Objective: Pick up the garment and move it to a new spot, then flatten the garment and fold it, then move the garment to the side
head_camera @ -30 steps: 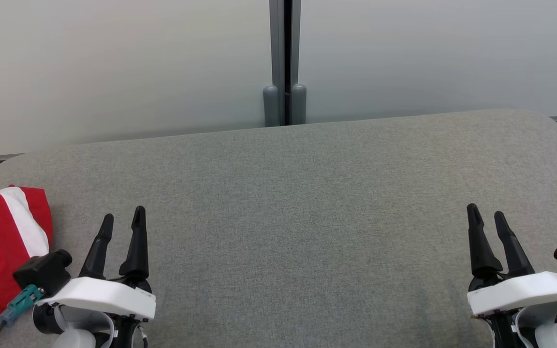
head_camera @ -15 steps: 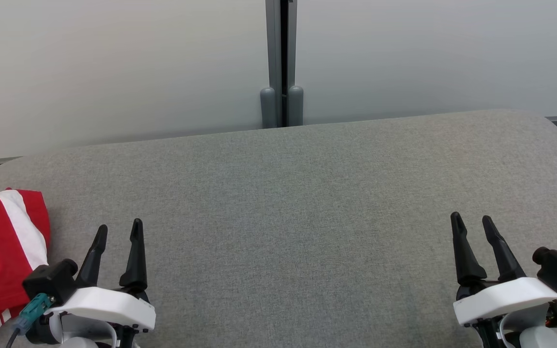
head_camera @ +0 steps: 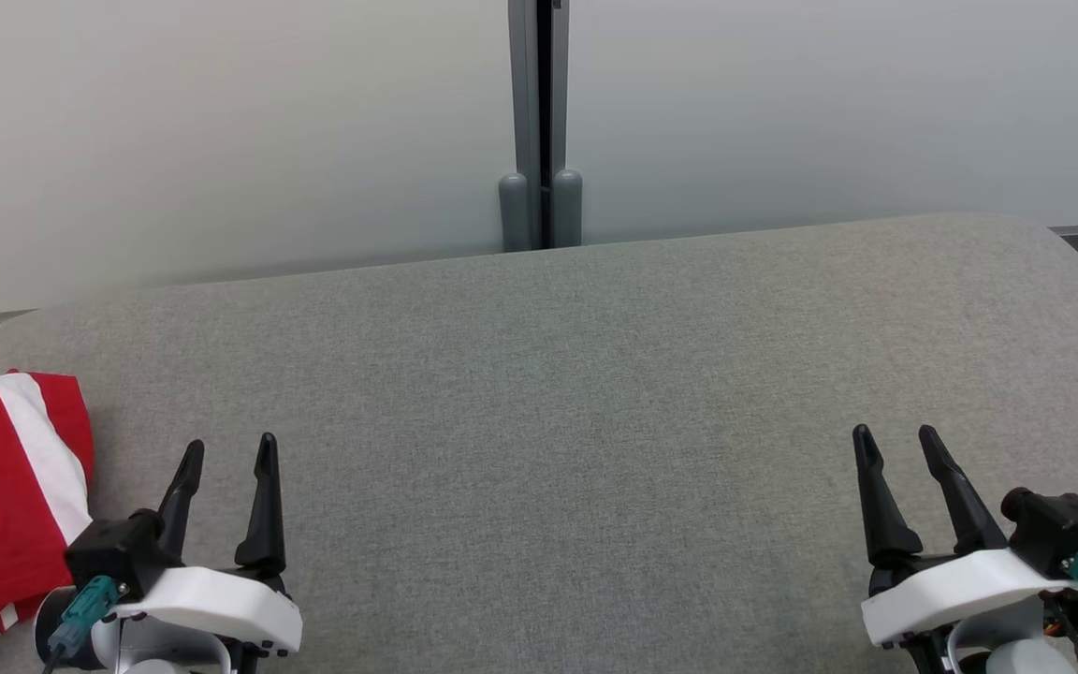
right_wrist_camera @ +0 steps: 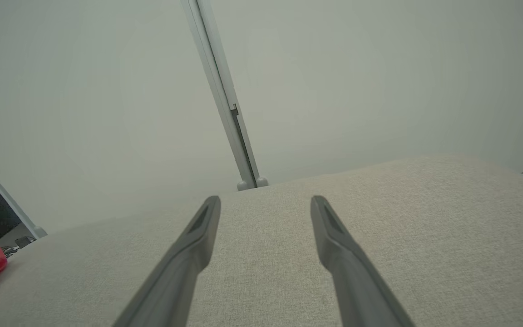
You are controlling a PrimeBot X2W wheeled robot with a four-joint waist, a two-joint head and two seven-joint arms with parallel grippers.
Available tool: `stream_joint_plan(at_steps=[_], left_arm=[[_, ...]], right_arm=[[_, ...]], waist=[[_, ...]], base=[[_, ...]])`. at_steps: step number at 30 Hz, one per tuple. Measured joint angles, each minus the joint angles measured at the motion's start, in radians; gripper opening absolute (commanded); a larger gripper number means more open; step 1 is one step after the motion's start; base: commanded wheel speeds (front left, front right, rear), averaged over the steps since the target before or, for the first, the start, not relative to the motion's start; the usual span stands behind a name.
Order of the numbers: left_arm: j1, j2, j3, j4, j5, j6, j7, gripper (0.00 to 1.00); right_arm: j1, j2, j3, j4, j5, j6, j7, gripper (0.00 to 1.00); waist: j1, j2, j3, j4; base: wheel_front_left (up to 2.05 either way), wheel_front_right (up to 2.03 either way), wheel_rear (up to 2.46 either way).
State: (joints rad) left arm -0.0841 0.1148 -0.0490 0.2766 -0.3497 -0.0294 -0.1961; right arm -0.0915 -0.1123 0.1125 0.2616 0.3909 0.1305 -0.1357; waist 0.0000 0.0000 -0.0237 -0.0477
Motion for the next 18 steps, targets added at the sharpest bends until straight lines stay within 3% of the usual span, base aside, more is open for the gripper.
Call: stream_joint_plan(at_steps=[18], left_arm=[[0.01,-0.009,0.021,0.043,0.113,0.006,-0.038,1.0]], right_arm=[[0.001,0.013,0.032,0.02,-0.119,0.0,-0.021,1.0]], waist=[[0.0,0.0,-0.008,-0.009]], base=[[0.0,0.0,0.0]])
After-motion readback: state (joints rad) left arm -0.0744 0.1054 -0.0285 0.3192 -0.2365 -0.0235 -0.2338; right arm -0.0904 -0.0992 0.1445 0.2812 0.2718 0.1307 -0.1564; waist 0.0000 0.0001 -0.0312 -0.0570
